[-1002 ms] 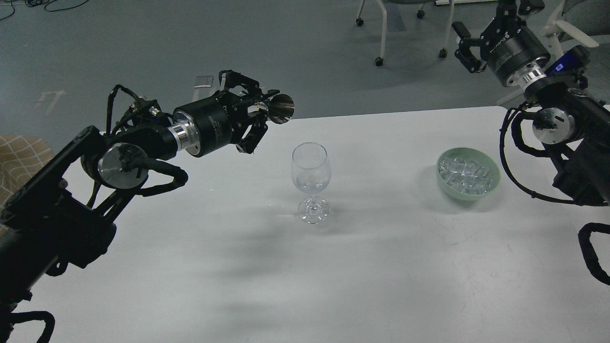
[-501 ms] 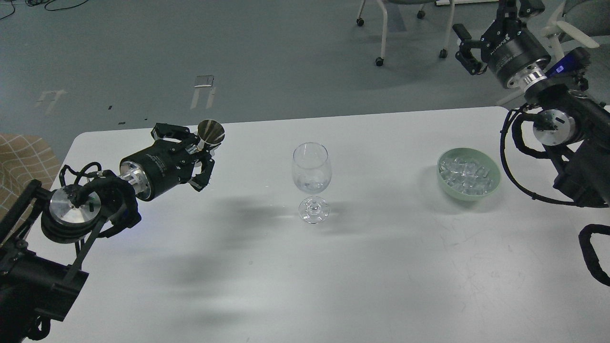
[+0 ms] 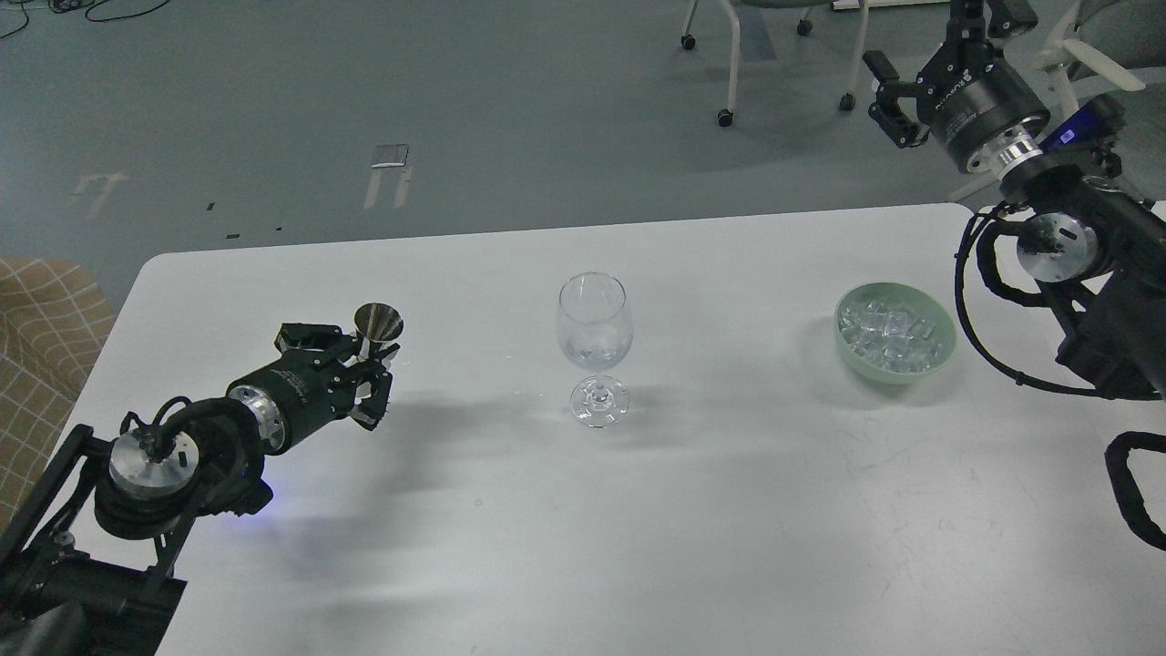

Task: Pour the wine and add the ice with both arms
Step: 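Bring the jigger back and lower it onto the table with the left gripper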

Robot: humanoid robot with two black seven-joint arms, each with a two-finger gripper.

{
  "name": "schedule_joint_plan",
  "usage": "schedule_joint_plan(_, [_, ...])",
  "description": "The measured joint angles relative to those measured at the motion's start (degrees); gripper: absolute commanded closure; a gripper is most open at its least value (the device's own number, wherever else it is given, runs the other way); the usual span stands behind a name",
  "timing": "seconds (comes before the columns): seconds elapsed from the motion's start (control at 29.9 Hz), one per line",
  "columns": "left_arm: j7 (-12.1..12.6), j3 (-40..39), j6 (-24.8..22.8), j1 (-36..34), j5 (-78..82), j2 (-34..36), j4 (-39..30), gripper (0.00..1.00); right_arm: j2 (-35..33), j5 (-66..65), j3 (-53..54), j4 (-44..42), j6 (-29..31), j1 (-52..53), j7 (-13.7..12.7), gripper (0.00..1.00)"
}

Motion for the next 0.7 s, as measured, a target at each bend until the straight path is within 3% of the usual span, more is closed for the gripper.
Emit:
schedule_joint_plan(0.27, [-2.0, -0.6, -2.9, 0.1, 0.0, -2.8, 5.0, 0.85, -0.2, 0.0, 0.0, 0.0, 0.0, -0.2, -0.1, 0.00])
schedule_joint_plan(0.47, [-5.0, -0.7, -6.7, 0.0, -0.5, -3.8, 8.8, 0.85, -0.2, 0.0, 0.0, -0.4, 0.0, -0.2, -0.1, 0.00])
schedule_joint_plan(0.7, [-5.3, -2.4, -8.2, 0.0, -1.0, -3.7, 10.9, 0.81, -0.2, 0.0, 0.0, -0.7, 0.0, -0.1, -0.1, 0.00])
